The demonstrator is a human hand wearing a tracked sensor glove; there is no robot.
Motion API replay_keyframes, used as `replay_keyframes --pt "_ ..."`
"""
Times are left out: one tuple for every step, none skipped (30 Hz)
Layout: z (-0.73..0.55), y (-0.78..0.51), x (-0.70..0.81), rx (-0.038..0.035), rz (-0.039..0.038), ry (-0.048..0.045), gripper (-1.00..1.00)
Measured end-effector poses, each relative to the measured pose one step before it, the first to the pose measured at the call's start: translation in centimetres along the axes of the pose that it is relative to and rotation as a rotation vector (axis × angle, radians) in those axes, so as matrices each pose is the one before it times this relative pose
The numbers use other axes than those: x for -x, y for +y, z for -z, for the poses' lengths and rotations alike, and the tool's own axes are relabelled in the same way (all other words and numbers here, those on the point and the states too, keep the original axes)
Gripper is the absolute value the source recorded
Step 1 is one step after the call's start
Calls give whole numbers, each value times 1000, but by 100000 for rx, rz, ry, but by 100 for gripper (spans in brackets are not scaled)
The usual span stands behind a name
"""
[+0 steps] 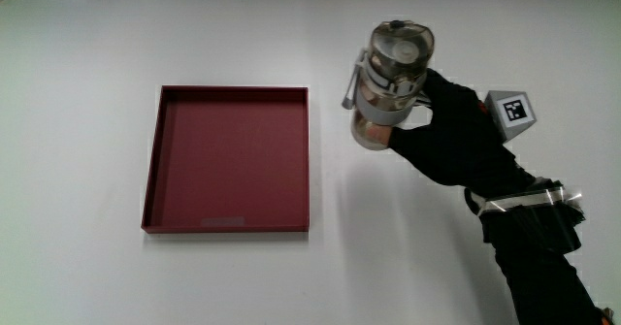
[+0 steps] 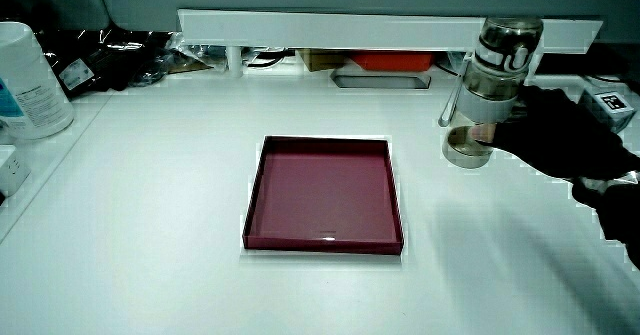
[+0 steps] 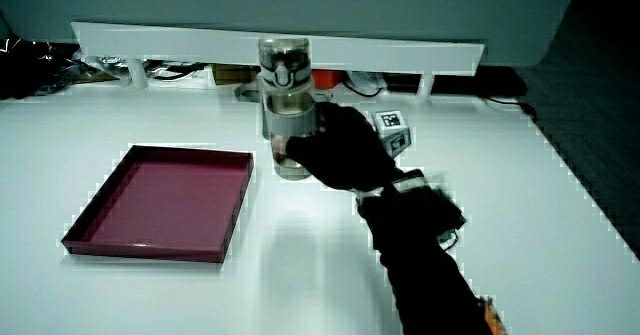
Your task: Place bottle
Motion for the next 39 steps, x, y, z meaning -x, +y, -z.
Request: replay_keyframes --pt "-421 -116 -428 -1127 15 -265 0" --pt "-420 -114 -380 -1342 1087 -1147 0" --pt "-287 -111 -305 -461 -177 1554 0" --pt "-440 -87 -618 -1241 1134 -1863 0" --pt "-284 -128 -397 -1287 1034 625 0" --pt "-284 -92 -547 -937 1154 22 0" --pt "-289 3 -750 -1017 742 -929 0" --pt "-135 32 -680 7 318 363 0" --pt "-135 -26 -721 -1163 1868 80 0" --pt "-41 -17 -471 -203 1336 170 0" --pt "-33 6 -656 -155 1517 651 0" --pt "-88 61 -788 -340 514 -848 0" --pt "91 -110 -299 -212 1618 474 0" --pt "-18 33 -572 -29 760 -352 0" --pt "23 -2 -475 -261 1741 -209 0" --pt "68 -44 -316 -64 823 -301 0" --pt "113 -69 -176 23 1329 0 0" --pt "81 31 -377 -393 470 521 0" --pt "95 -8 -297 284 1029 419 0" --pt "94 -66 -191 -520 1202 336 0" --pt "103 -69 -53 235 803 647 0" --pt "42 65 -280 99 -726 276 0" --pt "67 -36 -174 -295 987 -46 0" --pt "108 -78 -71 -36 169 82 0" --pt "28 -22 -289 260 1139 -534 0" --pt "123 -122 19 3 120 2365 0" --pt "-18 -10 -194 -251 -949 1101 0" --pt "-108 30 -247 -533 1287 -1042 0" --pt "62 -28 88 428 -255 967 0" --pt "-8 60 -105 505 -1435 -216 0" --pt "50 -12 -43 196 119 -278 0" --pt "108 -104 136 -220 783 -368 0" --pt "-100 54 -302 -158 191 -405 0" --pt "50 -125 184 18 -446 1122 0" --pt "-97 17 -298 -56 294 -139 0" --pt "8 -46 -94 -213 357 282 -3" --pt "-27 3 -203 -81 498 -16 -7" --pt "53 -10 42 48 -934 700 -10" --pt "26 -3 84 129 467 -244 -14"
